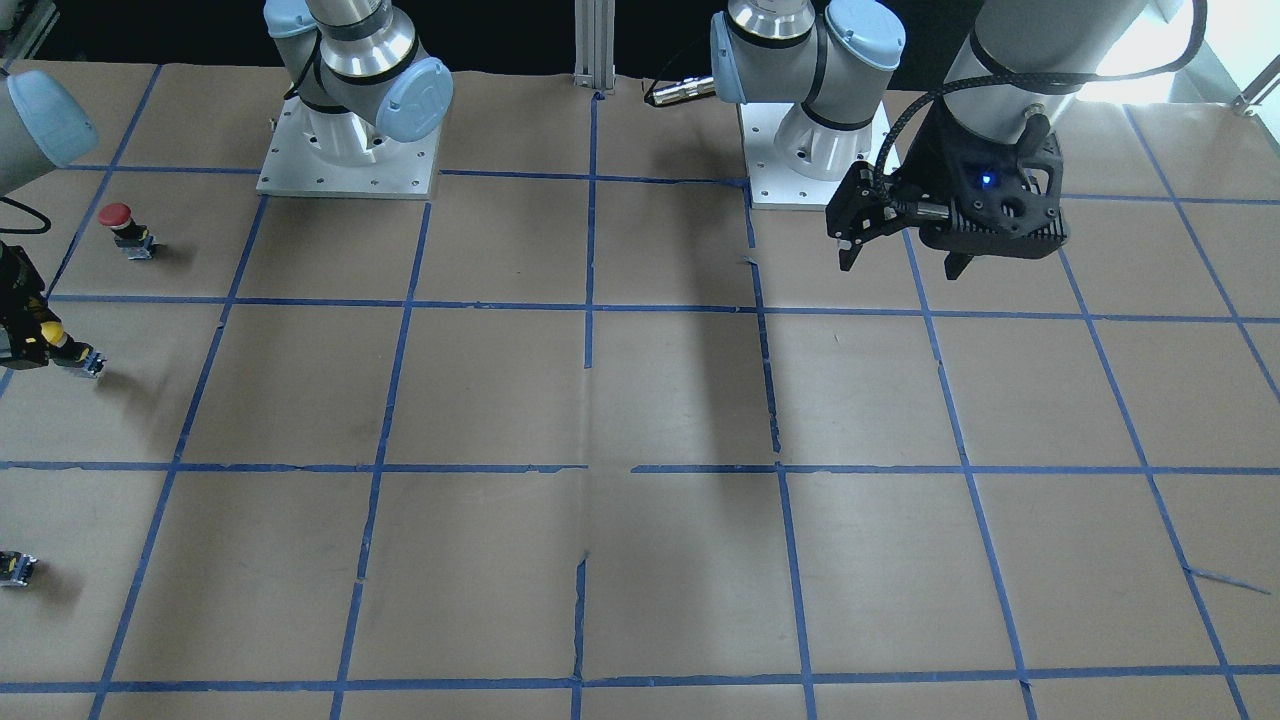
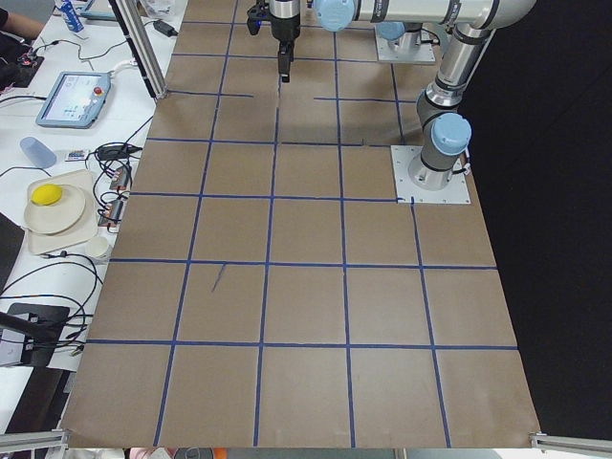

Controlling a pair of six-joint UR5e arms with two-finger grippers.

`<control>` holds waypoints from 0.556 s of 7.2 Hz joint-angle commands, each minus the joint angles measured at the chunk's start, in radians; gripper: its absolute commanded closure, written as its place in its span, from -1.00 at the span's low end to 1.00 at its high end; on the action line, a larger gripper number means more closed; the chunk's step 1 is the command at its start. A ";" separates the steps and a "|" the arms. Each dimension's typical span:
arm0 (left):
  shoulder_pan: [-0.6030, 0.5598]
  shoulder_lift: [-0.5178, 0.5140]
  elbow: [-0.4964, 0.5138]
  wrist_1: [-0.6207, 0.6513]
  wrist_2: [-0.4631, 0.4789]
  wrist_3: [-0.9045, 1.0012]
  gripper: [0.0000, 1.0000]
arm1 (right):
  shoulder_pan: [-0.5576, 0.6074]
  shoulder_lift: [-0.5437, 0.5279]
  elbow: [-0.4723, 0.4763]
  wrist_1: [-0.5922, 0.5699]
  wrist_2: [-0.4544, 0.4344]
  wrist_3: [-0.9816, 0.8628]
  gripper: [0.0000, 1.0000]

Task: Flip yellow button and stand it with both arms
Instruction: 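Lower the button with the right gripper and stand it upright on the table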

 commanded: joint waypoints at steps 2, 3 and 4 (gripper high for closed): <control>0.003 0.001 0.005 -0.001 -0.024 -0.029 -0.99 | 0.008 -0.012 -0.002 0.013 -0.002 0.079 -0.39; 0.003 0.000 0.005 0.000 -0.028 -0.030 -0.99 | 0.011 -0.041 -0.017 0.038 0.000 0.083 -0.48; 0.003 0.001 0.006 0.000 -0.027 -0.029 -0.99 | 0.015 -0.084 -0.042 0.117 0.000 0.083 -0.48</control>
